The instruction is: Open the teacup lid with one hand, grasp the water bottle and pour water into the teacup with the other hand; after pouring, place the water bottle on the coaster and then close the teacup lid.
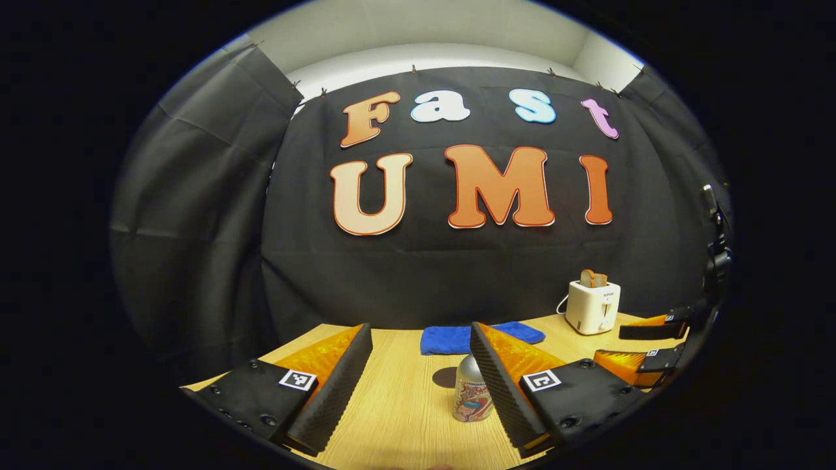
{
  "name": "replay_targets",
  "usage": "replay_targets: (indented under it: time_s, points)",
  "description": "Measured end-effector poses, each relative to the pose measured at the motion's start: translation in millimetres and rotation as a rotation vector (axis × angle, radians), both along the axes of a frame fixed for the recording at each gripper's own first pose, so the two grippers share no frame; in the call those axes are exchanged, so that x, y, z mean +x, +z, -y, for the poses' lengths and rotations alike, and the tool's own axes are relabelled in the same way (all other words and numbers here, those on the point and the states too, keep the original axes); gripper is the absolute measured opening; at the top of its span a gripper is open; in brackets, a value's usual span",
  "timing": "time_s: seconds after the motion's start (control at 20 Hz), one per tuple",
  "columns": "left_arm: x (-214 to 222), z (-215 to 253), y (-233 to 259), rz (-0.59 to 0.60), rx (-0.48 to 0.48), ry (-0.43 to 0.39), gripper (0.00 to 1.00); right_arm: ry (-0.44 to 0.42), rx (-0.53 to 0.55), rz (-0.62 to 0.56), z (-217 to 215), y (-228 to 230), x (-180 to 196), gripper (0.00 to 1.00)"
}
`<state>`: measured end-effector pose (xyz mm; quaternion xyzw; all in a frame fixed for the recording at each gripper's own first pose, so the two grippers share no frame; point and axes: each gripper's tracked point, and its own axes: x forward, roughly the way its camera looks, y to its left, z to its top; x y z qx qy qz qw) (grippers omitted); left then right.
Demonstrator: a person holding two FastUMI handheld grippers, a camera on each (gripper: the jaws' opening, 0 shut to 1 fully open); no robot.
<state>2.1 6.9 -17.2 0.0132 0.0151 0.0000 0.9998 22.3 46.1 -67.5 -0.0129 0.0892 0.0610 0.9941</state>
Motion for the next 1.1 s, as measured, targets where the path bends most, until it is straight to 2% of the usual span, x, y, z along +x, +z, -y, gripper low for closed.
replay_targets:
  time_s: [0.05,0.3,0.35,0.45,0.7,0.95,1.05,1.1]
  points:
    - [0,-1,-2,-0.002,0.001,0.000,1.00,0.007,-0.006,-0.015,-3,-6,3,0.82]
    - [1,-2,-8,-0.023,0.007,0.000,0.99,0.040,-0.045,-0.105,-17,-40,14,0.72]
    - [1,-3,-11,-0.028,0.008,0.002,0.99,0.043,-0.045,-0.117,-17,-44,15,0.63]
    - [1,-3,-15,-0.037,0.006,0.003,0.99,0.047,-0.047,-0.145,-19,-54,21,0.61]
    - [5,-2,-23,-0.053,0.011,-0.001,1.00,0.045,-0.057,-0.193,-18,-73,27,0.36]
    - [7,2,-28,-0.066,0.015,-0.010,1.00,0.045,-0.084,-0.187,-19,-75,31,0.35]
    - [9,3,-32,-0.075,0.016,-0.012,1.00,0.051,-0.091,-0.181,-19,-76,32,0.27]
    - [10,3,-35,-0.081,0.016,-0.014,1.00,0.054,-0.089,-0.178,-20,-75,31,0.27]
